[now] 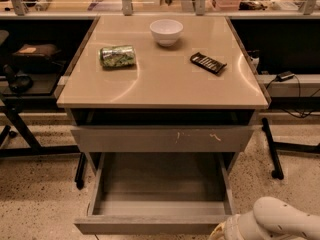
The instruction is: Close middle drawer
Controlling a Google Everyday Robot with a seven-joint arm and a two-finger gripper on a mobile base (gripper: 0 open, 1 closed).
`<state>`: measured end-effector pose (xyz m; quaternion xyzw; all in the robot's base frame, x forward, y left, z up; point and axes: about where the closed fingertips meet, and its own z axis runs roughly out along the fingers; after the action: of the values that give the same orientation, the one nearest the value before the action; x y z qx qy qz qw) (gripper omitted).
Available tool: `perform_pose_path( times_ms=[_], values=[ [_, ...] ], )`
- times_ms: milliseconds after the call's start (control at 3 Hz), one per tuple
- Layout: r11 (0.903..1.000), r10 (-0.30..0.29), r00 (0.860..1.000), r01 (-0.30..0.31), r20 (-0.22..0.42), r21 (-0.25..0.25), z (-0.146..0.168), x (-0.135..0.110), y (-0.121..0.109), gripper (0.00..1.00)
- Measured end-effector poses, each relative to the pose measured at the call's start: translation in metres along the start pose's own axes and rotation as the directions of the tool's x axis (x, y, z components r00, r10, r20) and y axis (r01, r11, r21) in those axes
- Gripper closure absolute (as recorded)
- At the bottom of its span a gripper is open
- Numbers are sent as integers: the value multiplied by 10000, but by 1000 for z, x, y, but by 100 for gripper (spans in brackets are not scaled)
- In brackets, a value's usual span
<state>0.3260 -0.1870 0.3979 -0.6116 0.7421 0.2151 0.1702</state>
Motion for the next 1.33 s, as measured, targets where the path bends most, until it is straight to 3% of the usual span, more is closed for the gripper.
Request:
perform_pose_path(
  times_ms=[333,667,1000,1333],
  values=[
    [9998,-199,9998,199,82,6,0,-4,-6,12],
    [9995,-302,9994,301,138,86,1,-8,-11,0],
    [9957,-683,9969,656,402,653,-12,-21,-51,18],
    [9819,-1226,9910,1132,534,1519,-31,-40,-110,41]
  ],
)
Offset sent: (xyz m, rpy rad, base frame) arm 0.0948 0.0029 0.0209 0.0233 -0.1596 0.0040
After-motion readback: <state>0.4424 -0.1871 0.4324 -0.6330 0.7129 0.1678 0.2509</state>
